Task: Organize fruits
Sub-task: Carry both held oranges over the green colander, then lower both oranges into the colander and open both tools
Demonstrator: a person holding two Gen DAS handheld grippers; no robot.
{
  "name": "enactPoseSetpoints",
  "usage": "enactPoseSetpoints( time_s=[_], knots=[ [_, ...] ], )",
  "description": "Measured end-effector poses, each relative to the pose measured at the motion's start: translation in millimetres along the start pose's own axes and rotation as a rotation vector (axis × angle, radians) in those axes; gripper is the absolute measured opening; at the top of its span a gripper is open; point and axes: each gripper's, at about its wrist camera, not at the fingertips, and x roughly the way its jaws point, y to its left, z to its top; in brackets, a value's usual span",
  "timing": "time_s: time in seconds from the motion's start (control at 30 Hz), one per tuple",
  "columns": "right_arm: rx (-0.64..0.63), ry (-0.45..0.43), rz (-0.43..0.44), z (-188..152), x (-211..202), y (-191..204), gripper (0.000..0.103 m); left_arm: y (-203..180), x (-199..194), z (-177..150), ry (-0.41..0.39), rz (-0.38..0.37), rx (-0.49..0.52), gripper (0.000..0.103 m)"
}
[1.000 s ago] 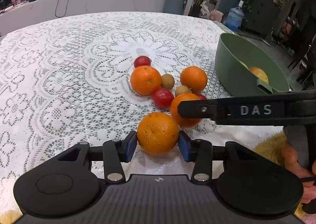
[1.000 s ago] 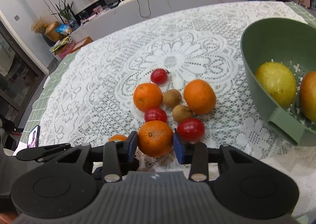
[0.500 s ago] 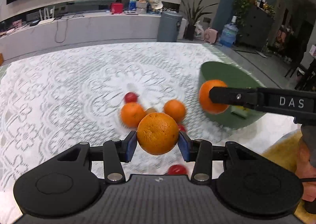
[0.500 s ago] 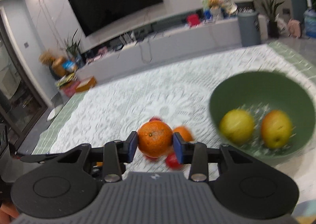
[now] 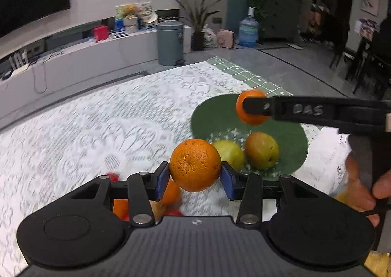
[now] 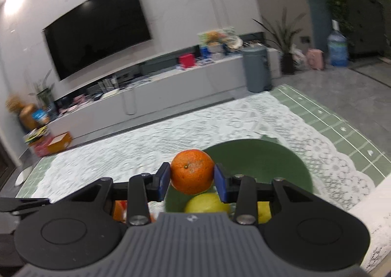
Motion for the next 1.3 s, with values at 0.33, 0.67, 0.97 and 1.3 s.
enactPoseSetpoints(
  time_s=[0.33,0.67,0.97,1.3],
  knots=[
    [0.106,0.095,-0.116,8,52,-42,0.036,-23,56,38,0.068,-0.021,0.117,0.051],
    [0.121,0.154,-0.139,2,79,-58,0.036,-33,106,53,0.147,-0.026,0.196,0.051],
    [0.150,0.172,-0.111,4,92,-68,0.036,-35,133,56,0.187,-0.047,0.210,0.051],
    [0.170,0.202,-0.089,3,100,-68,0.037,-37,154,54,0.242,-0.050,0.221,0.051]
  ],
)
